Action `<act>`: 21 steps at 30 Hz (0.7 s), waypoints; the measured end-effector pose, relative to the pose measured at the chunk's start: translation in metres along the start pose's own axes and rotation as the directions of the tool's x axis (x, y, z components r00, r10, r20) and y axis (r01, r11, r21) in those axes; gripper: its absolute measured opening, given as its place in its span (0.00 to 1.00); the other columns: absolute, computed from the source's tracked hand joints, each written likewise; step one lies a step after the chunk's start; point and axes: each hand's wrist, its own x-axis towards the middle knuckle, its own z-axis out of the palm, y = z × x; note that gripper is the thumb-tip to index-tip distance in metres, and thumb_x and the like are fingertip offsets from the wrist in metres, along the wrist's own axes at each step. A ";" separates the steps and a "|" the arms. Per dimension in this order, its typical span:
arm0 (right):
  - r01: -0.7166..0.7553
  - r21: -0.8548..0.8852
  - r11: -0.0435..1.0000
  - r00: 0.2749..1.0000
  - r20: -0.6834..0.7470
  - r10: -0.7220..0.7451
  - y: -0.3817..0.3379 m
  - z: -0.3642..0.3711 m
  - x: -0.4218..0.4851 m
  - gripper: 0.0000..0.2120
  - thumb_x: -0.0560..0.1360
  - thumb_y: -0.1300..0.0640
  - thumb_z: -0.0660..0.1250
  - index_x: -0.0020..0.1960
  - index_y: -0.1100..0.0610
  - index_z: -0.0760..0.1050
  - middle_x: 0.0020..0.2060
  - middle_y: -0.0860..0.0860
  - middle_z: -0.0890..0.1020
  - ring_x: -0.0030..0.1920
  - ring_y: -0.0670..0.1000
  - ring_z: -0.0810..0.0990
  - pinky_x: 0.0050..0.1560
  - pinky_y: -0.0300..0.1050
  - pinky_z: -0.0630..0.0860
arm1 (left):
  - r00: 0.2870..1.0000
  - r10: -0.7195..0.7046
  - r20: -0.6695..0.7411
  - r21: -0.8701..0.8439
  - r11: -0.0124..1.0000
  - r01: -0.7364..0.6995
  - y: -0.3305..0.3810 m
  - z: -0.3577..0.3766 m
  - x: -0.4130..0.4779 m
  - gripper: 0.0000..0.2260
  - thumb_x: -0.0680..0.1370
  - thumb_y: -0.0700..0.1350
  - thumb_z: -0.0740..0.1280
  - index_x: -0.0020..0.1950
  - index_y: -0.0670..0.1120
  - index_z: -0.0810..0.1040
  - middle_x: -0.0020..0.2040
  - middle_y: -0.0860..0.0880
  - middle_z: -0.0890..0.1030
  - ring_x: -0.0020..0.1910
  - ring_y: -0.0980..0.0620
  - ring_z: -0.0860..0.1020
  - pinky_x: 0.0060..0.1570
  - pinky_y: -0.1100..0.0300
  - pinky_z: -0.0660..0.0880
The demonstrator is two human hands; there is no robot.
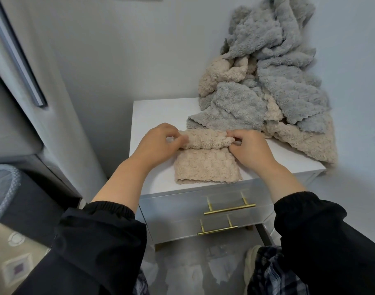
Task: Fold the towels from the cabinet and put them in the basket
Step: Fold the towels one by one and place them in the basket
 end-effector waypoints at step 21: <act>-0.208 0.242 0.948 0.944 0.303 0.130 -0.004 -0.005 0.005 0.30 0.75 0.63 0.69 0.73 0.52 0.61 0.62 0.51 0.71 0.67 0.50 0.69 0.64 0.40 0.64 | 0.983 -0.151 0.106 -0.024 0.988 0.154 0.011 0.003 0.004 0.20 0.73 0.44 0.73 0.65 0.46 0.76 0.53 0.49 0.77 0.50 0.51 0.74 0.51 0.61 0.68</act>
